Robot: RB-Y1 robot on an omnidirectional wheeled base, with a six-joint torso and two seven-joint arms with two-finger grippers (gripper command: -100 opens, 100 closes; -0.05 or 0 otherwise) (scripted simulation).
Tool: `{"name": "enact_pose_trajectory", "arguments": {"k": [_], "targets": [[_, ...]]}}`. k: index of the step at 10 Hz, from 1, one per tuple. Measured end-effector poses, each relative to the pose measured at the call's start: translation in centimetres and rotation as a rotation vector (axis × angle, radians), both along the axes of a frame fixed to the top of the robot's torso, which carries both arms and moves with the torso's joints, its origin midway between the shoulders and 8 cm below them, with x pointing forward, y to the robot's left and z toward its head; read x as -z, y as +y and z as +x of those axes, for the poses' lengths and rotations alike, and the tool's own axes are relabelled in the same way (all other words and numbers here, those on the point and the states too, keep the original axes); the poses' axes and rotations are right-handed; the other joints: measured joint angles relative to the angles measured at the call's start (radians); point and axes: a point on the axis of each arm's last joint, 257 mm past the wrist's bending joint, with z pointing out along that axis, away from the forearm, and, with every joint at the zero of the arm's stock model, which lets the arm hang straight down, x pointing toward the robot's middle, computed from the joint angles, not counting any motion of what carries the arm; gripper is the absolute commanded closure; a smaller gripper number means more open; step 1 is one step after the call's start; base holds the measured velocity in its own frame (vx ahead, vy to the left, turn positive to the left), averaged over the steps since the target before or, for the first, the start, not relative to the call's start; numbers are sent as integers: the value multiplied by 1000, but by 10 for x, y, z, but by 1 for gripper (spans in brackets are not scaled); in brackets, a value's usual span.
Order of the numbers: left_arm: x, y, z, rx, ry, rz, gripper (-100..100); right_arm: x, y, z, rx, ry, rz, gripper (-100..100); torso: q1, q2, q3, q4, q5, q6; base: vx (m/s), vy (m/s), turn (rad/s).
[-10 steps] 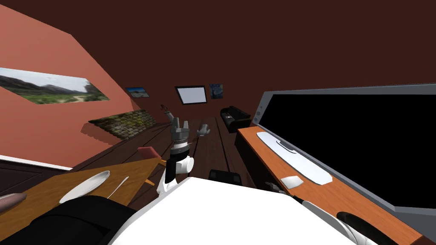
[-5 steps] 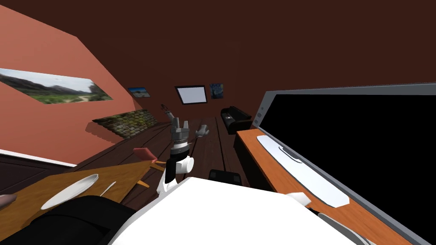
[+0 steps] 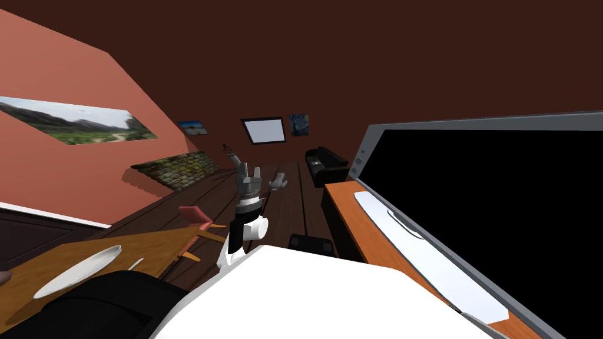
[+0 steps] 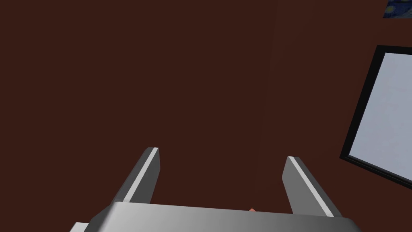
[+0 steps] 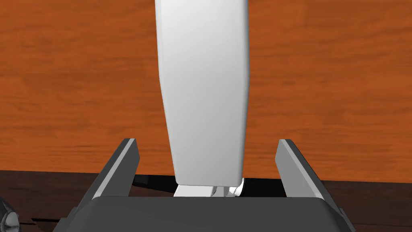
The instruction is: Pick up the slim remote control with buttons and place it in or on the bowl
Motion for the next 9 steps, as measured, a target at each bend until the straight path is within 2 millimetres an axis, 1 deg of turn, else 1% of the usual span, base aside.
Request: {"name": "enact_pose_trajectory", "arguments": {"k": [1, 2, 3, 4, 6, 7, 8, 9], "targets": [[0, 0, 0, 0, 0, 0, 0, 1, -1, -14, -16, 24, -8, -100, -3, -2, -1, 0, -1, 0, 129, -168, 35], [0, 0, 0, 0, 0, 0, 0, 4, 0, -23, -17, 37, -8, -100, -3, -3, -2, -1, -1, 0, 55, -68, 16], [0, 0, 0, 0, 0, 0, 0, 5, 0, -24, -17, 38, -9, 0, 3, 0, 0, 0, 0, 0, 10, -14, 3], [0, 0, 0, 0, 0, 0, 0, 5, 0, -24, -17, 38, -9, -100, 7, 3, 1, 1, 1, 0, -61, -15, 185], [0, 0, 0, 0, 0, 0, 0, 7, -5, -18, 7, 40, -16, -100, 8, 9, 5, 2, 1, 0, -95, -3, 145], [0, 0, 0, 0, 0, 0, 0, 10, -8, -13, 27, 39, -15, -100, 9, 11, 6, 2, 1, 0, -190, -8, 258], [0, 0, 0, 0, 0, 0, 0, 13, -8, -6, 39, 40, -11, -100, 9, 15, 9, 3, 1, 0, -152, 0, 101], [0, 0, 0, 0, 0, 0, 0, 15, -13, -5, 55, 43, -19, -100, 9, 15, 9, 3, 1, 1, -132, 10, 170]]}}
